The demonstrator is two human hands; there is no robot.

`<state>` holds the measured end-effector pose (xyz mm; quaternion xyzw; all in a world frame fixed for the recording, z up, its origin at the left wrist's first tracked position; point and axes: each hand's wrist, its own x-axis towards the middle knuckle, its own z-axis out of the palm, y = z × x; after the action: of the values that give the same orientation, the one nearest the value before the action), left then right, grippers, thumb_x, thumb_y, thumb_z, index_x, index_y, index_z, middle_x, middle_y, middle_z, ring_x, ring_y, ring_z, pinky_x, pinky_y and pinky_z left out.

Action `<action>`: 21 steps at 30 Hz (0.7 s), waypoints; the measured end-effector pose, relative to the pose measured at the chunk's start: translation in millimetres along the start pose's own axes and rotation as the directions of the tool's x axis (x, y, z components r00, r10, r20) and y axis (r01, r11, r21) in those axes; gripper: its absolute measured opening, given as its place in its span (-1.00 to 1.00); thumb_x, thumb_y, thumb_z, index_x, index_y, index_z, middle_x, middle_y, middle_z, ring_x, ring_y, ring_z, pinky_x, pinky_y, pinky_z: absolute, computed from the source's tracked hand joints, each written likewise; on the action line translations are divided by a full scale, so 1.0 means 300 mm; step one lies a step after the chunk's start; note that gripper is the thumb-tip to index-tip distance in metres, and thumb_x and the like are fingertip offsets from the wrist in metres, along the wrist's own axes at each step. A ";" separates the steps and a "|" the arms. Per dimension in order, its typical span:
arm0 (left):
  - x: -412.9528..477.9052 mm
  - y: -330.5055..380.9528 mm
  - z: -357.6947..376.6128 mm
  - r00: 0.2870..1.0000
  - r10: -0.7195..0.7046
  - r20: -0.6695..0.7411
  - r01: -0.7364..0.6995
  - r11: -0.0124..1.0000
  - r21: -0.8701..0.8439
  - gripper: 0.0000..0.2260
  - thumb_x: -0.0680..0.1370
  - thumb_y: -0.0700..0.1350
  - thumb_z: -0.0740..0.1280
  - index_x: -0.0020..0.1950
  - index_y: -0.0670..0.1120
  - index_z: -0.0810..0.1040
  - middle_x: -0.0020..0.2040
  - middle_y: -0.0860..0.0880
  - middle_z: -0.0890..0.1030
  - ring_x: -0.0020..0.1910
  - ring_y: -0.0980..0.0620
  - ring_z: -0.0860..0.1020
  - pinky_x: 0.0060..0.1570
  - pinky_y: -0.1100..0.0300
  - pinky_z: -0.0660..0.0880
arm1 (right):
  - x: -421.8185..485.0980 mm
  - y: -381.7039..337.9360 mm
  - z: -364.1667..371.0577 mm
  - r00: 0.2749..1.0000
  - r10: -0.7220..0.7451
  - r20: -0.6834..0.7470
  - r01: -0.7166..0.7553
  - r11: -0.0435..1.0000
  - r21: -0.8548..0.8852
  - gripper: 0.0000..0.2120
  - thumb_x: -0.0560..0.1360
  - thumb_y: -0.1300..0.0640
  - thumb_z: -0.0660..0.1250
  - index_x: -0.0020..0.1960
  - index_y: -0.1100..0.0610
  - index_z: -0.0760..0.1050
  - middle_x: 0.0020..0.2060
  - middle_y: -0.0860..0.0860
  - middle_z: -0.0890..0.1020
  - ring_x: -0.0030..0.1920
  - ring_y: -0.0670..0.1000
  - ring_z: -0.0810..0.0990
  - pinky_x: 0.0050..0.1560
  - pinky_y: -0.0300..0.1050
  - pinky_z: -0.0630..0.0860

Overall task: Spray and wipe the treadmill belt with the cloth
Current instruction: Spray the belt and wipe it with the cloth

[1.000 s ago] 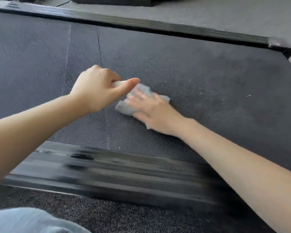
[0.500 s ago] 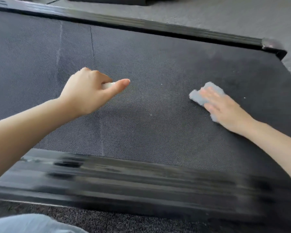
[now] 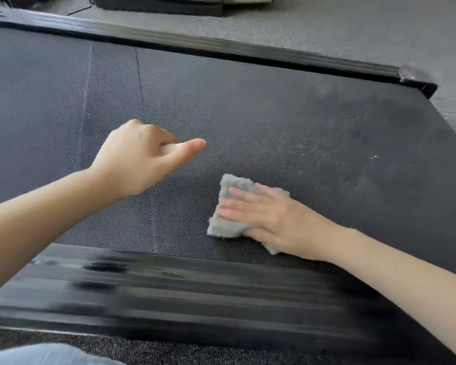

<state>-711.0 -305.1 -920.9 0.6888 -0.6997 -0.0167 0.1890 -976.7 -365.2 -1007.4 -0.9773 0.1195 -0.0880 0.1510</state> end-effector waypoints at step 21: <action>0.006 0.112 0.128 0.999 -0.032 0.023 0.027 0.984 0.176 -0.36 0.31 0.44 -0.16 -0.48 -0.10 0.27 -0.47 -0.04 0.39 -0.33 -0.18 0.43 -0.27 0.12 0.27 | -0.136 0.302 -0.122 0.710 0.681 -0.180 -0.672 0.732 0.118 -0.57 0.65 0.02 0.07 0.50 -0.05 0.19 0.50 -0.18 0.16 0.51 -0.20 -0.04 0.53 -0.04 -0.11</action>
<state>-754.2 -314.2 -946.5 0.7128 -0.6905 0.0334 0.1185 -1042.1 -448.5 -1007.1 -0.8472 0.4820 -0.1322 0.1804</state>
